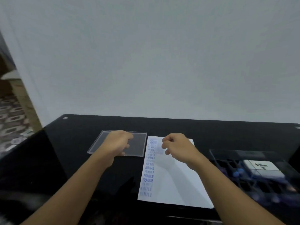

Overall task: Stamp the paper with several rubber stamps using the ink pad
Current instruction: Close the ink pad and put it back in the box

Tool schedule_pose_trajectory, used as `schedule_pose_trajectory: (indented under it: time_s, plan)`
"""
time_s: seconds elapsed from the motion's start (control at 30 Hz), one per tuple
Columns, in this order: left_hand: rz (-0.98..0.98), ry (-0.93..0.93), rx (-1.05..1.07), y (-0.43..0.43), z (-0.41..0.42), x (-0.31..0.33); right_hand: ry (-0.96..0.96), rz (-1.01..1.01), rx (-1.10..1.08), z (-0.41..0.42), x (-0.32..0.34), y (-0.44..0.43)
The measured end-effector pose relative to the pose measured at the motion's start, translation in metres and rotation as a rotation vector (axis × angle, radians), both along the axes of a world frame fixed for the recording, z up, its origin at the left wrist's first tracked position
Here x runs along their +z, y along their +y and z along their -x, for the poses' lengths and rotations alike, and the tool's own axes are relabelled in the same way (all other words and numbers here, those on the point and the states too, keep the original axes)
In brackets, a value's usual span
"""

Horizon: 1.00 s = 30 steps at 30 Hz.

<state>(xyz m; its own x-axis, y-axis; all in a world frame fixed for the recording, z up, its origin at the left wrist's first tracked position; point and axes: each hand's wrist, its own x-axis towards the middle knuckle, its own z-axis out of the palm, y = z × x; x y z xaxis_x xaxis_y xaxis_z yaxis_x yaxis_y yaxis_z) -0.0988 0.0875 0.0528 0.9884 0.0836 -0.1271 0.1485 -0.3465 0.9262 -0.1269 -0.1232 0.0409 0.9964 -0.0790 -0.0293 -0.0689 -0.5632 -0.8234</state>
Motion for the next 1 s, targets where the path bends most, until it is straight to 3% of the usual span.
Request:
schedule_pose_trajectory:
  time_s: [0.2,0.43,0.63,1.0]
  plan:
    - [0.000,0.010,0.102,0.045,-0.034,-0.011,0.069,-0.052,-0.002,-0.028,-0.010,0.041]
    - [-0.147,-0.017,0.198,0.086,-0.082,-0.050,0.247,-0.235,-0.072,-0.072,-0.033,0.063]
    - [-0.308,0.038,0.300,0.107,-0.117,-0.069,0.299,-0.251,-0.120,-0.102,-0.038,0.072]
    - [-0.119,0.149,0.355,0.115,-0.145,-0.088,0.352,-0.231,-0.188,-0.122,-0.044,0.080]
